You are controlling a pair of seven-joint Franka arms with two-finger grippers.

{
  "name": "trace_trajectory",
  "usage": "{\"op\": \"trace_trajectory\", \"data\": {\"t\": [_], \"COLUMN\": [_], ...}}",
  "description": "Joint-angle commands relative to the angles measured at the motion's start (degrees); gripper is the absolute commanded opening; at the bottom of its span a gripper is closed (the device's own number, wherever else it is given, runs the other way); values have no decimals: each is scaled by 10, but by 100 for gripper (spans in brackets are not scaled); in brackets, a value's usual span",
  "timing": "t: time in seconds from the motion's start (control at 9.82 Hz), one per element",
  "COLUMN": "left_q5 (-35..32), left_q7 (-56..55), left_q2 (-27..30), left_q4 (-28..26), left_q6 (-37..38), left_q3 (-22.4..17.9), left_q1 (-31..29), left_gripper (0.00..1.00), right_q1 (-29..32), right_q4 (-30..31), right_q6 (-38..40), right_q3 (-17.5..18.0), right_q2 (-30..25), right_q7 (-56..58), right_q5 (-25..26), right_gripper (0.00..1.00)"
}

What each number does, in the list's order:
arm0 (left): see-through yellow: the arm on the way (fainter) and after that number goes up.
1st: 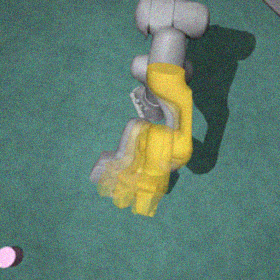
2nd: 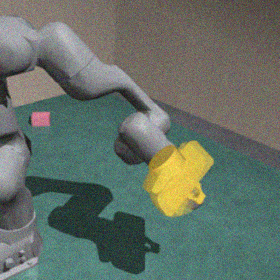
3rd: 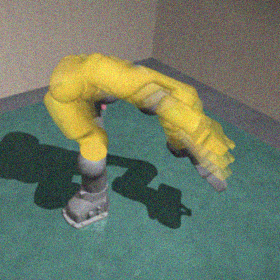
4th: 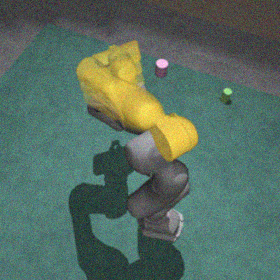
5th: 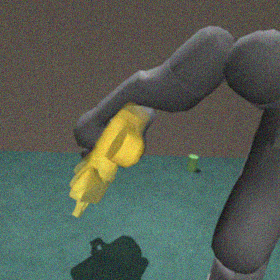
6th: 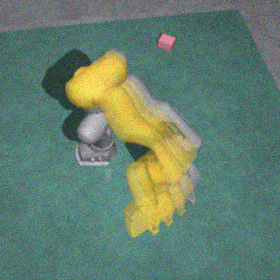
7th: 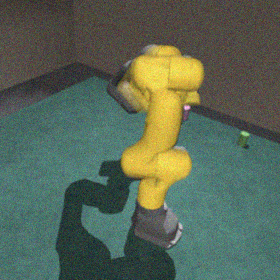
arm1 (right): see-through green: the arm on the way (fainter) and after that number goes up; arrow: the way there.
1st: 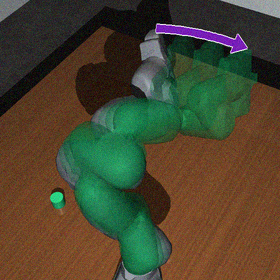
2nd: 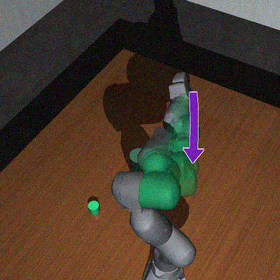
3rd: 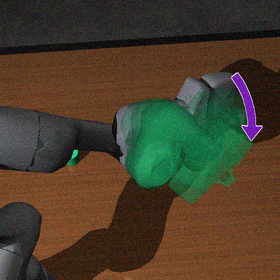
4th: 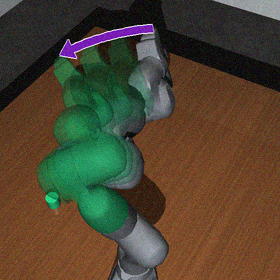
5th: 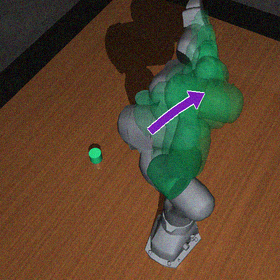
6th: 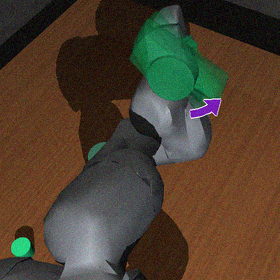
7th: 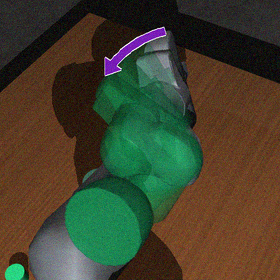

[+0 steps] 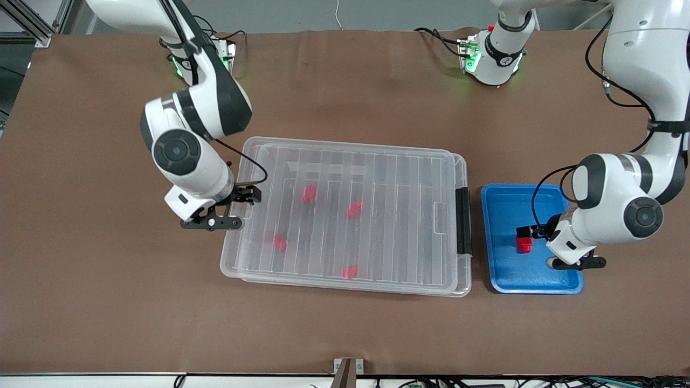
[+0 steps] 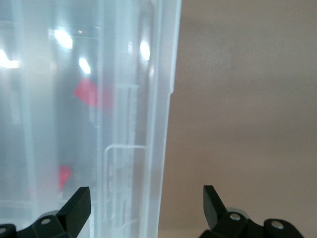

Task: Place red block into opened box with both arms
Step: 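Grasp the red block with the left gripper while the right gripper grips the lid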

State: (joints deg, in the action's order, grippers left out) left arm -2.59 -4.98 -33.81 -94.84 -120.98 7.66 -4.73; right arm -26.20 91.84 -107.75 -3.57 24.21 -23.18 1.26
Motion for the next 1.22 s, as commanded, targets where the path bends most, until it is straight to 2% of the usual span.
{"op": "trace_trajectory", "data": {"t": [0.0, 0.31, 0.41, 0.51, 0.71, 0.81, 0.92, 1.12], "left_q5": [-13, -16, -23, -24, -25, -25, -25, -25], "left_q7": [-4, -3, -4, -3, 8, 11, 12, 9], "left_q2": [-69, -98, -100, -100, -99, -96, -93, -74], "left_q4": [11, 15, 14, 11, 10, 10, 11, 14], "left_q6": [-60, -84, -84, -83, -79, -75, -74, -54], "left_q3": [3, 1, 1, 1, 2, 2, 3, 7], "left_q1": [-5, -8, -10, -13, -31, -30, -33, -28], "left_gripper": [100, 100, 96, 80, 31, 13, 0, 0], "right_q1": [-8, -8, -1, 5, 6, 9, 17, 46], "right_q4": [68, 87, 88, 88, 88, 88, 88, 88], "right_q6": [-39, -40, -36, -34, -33, -25, -23, -12], "right_q3": [0, 0, 0, 0, 0, -1, -2, -3], "right_q2": [-30, -31, -33, -36, -37, -38, -40, -46], "right_q7": [-2, -1, 6, 14, 19, 23, 38, 75], "right_q5": [16, 47, 54, 58, 58, 58, 58, 59], "right_gripper": [100, 100, 100, 100, 100, 100, 100, 100]}}
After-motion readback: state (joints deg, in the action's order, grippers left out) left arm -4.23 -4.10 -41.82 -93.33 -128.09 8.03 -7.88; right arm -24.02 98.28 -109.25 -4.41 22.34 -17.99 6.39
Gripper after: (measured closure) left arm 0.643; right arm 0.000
